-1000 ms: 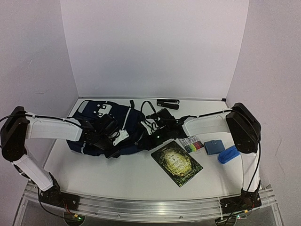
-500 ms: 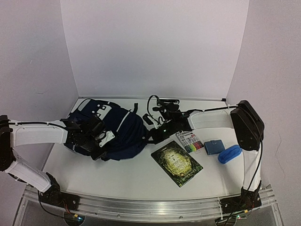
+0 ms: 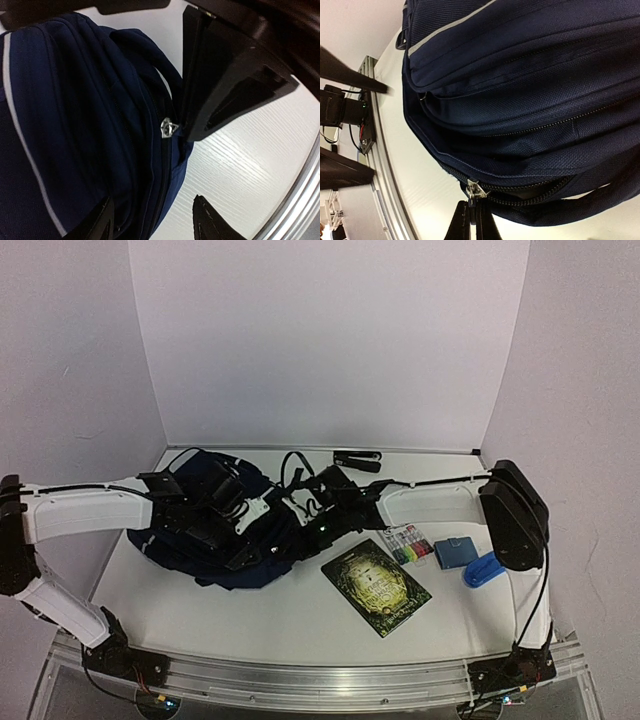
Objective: Pack the student bag
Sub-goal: Zip the student bag at the center of the board.
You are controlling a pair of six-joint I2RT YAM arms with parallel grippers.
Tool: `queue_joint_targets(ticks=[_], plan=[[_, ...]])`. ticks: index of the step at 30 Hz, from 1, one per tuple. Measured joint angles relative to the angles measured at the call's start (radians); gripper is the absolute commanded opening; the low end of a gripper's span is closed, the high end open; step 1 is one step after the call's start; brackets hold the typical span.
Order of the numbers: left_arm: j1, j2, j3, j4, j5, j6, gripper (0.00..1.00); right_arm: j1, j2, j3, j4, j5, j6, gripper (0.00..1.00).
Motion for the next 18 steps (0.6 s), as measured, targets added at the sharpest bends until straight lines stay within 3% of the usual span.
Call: queue_joint_targets(ticks=[2, 6, 9, 18], plan=[[-0.001, 0.042, 0.000, 0.014, 0.011, -0.005, 0.46, 0.004, 0.004, 0.003, 0.001, -0.005, 0.007, 0.00], [-0.001, 0.098, -0.001, 0.034, 0.015, -0.027, 0.17, 0.002, 0.005, 0.004, 0.002, -0.007, 0.009, 0.00], [-0.002, 0.115, -0.007, 0.033, 0.011, -0.043, 0.02, -0.008, 0.005, 0.001, 0.002, -0.011, 0.008, 0.00], [-0.006, 0.023, -0.070, 0.035, -0.030, -0.050, 0.00, -0.115, 0.007, -0.040, 0.023, -0.044, -0.056, 0.00]])
